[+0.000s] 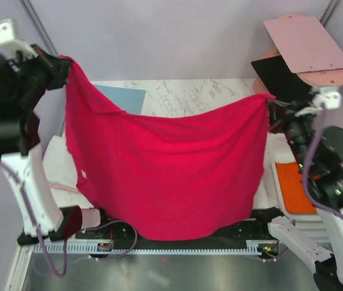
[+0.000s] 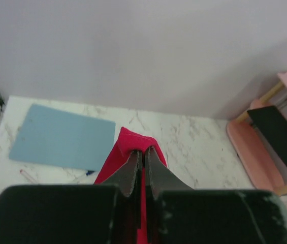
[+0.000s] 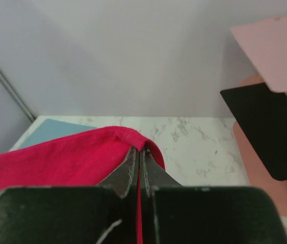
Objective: Fold and stack the t-shirts
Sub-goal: Flatten out the tshirt, then fold the flattened tshirt in 1/3 of the way
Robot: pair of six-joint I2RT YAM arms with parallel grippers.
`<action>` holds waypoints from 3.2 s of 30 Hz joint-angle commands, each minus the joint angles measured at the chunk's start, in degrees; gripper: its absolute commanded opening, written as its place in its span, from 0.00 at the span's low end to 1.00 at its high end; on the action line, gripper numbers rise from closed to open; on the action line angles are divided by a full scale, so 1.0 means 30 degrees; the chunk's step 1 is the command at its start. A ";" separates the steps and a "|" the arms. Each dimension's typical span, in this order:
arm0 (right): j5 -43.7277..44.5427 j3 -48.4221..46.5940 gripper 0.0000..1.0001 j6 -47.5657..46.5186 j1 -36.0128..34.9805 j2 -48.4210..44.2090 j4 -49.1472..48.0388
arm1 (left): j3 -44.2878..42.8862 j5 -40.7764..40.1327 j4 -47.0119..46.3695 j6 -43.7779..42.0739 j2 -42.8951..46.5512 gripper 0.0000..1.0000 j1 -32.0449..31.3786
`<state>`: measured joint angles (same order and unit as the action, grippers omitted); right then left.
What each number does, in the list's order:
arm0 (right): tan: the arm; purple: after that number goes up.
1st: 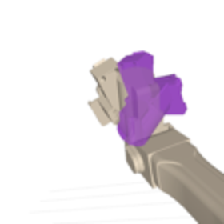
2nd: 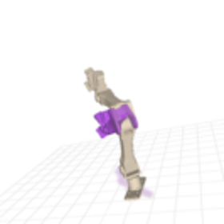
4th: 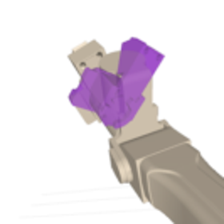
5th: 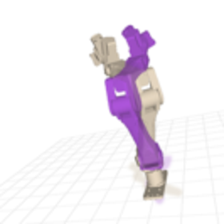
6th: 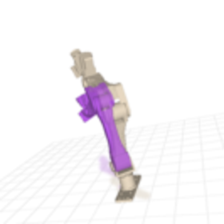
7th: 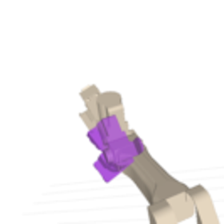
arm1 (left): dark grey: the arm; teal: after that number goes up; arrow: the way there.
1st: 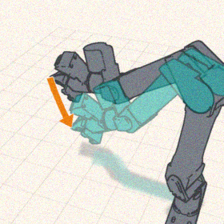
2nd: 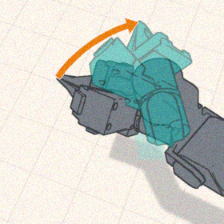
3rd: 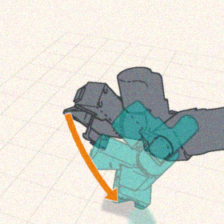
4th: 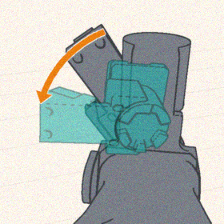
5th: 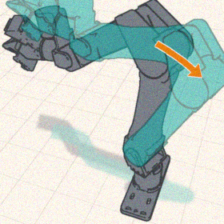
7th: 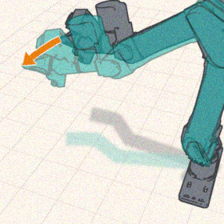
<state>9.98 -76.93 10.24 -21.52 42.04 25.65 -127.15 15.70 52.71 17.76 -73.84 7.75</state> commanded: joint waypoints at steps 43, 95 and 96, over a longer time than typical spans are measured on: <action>0.0950 0.0826 0.00 0.2212 0.5386 1.8683 -0.5212 | 0.6316 0.1387 -0.1867 0.1287 -1.0545 0.02 -0.3257; 0.1715 0.4902 0.98 0.2769 0.5239 1.4925 -0.2954 | 1.7864 0.0244 -0.1715 0.0848 -0.2034 0.95 -0.3461; 0.1307 0.4552 0.98 0.2710 0.5210 1.5308 -0.2983 | 1.7515 0.0302 -0.1894 0.0848 -0.2597 0.87 -0.3462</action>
<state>16.36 -60.75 19.40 -5.52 85.36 18.90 -71.48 17.54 50.57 21.30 -74.56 -2.09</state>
